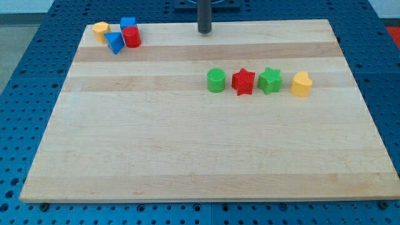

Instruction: Move your arm slightly to the left

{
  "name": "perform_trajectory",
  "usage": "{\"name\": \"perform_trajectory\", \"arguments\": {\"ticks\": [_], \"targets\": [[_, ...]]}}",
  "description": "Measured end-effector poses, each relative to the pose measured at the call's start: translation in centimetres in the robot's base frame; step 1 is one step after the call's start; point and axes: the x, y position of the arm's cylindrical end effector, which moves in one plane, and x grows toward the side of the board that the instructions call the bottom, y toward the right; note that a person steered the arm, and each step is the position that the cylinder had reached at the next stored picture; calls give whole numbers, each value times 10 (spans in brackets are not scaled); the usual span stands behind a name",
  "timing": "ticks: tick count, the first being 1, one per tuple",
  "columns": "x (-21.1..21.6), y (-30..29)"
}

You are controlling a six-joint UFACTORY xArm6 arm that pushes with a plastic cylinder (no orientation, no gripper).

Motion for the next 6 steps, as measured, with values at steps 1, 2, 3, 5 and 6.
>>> {"name": "perform_trajectory", "arguments": {"ticks": [1,2,3,5,6], "targets": [[-11,-11],[-11,-20],[-11,-32],[-11,-50],[-12,-60]]}}
